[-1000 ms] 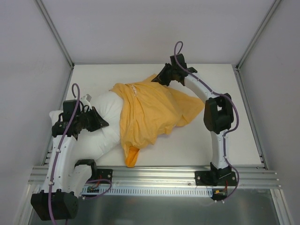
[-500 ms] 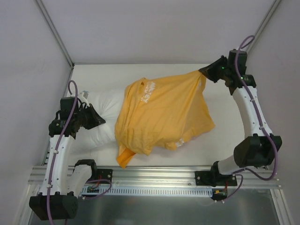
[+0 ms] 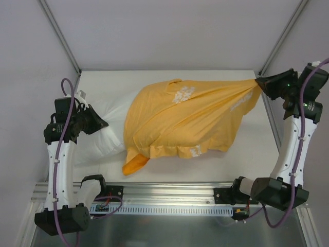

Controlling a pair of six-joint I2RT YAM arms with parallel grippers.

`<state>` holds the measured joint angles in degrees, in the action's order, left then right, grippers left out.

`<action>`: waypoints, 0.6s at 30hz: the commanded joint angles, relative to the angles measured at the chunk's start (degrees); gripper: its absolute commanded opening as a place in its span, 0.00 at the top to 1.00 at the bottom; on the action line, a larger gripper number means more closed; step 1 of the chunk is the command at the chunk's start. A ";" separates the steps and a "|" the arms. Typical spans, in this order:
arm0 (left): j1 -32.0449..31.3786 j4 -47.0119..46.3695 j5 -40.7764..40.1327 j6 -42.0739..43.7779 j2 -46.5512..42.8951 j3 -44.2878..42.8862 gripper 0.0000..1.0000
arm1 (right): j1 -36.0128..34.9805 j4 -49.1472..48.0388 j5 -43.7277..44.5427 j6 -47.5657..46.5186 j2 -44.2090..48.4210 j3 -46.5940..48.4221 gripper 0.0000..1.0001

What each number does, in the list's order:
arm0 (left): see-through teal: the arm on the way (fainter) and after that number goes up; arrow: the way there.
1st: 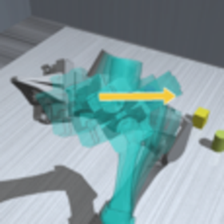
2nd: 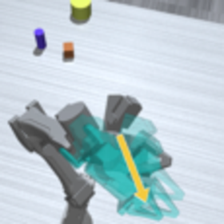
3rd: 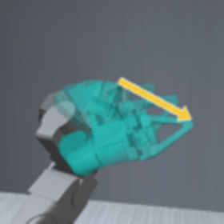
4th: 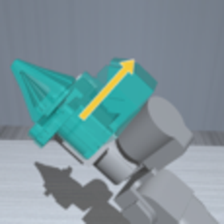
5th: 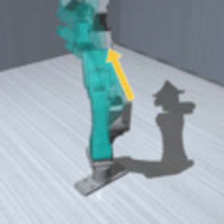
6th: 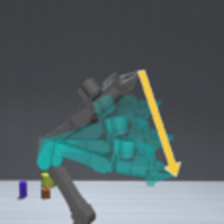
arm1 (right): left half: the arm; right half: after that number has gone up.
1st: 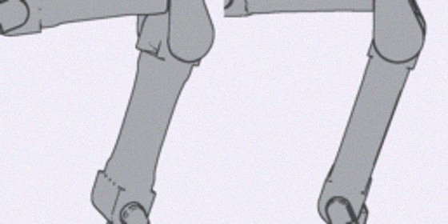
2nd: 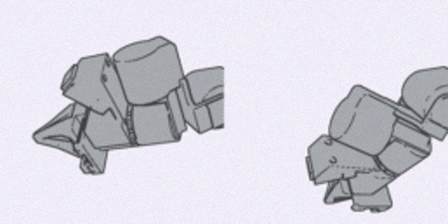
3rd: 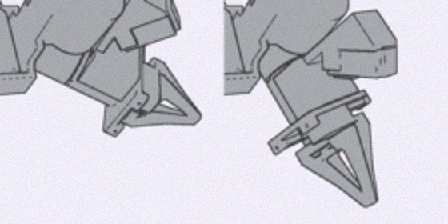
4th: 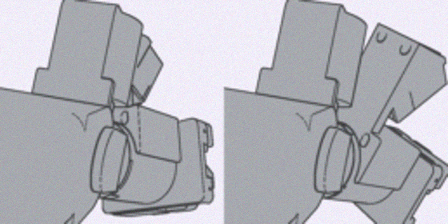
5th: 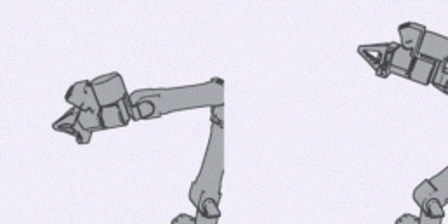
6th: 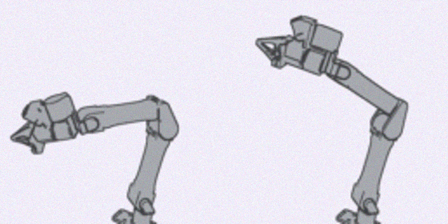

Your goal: Remove the pillowcase from the pillow

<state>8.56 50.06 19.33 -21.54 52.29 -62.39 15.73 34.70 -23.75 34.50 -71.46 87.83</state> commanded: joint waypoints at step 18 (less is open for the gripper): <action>11.39 -1.63 -4.40 -2.63 13.97 -12.84 1.00 | 26.30 -10.08 -5.78 4.70 5.98 -3.80 0.99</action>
<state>15.88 52.58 25.50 -24.05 65.17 -72.25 39.03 37.12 -37.21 38.33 -65.71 83.59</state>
